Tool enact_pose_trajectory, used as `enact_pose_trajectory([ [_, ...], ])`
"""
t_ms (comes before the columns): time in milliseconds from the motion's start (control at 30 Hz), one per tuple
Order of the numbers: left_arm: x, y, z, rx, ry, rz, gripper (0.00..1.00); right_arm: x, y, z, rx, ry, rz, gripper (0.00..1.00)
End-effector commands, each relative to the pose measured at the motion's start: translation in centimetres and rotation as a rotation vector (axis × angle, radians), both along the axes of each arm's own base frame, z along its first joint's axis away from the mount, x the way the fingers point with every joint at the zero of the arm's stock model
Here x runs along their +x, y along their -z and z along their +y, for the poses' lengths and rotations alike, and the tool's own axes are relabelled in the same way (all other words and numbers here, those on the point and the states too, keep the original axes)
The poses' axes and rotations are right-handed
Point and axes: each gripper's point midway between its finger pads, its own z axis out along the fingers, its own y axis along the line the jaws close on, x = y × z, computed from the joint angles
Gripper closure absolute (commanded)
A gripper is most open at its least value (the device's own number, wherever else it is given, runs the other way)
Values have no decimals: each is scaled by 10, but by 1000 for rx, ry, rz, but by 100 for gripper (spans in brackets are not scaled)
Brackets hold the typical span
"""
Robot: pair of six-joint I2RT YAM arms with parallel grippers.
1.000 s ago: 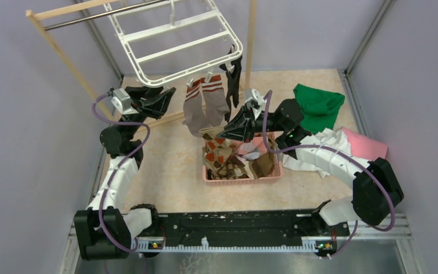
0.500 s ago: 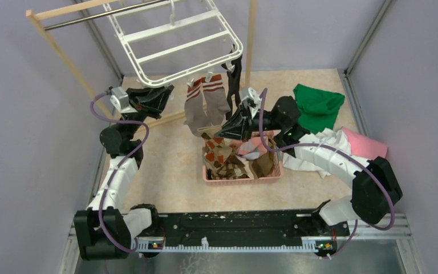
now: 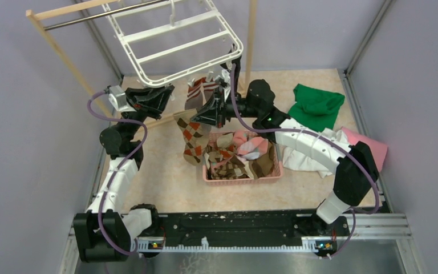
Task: Clip the socks to the hanger
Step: Open the clamp at the hanger, then clamp the sock onto the hanger.
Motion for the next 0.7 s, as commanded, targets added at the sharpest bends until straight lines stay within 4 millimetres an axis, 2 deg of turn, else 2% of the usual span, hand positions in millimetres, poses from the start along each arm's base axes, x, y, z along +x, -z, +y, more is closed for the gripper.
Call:
enact_pose_trajectory([
  [0, -14, -23, -2, -21, 16, -75, 92, 13, -13, 13, 15, 52, 39, 100],
  [200, -16, -22, -3, -32, 28, -75, 92, 17, -13, 24, 27, 19, 59, 100],
  [300, -17, -23, -4, -30, 39, -79, 92, 13, -17, 27, 57, -24, 58, 100],
  [667, -21, -25, -5, -38, 54, -84, 92, 22, -36, 40, 115, -46, 94, 100],
])
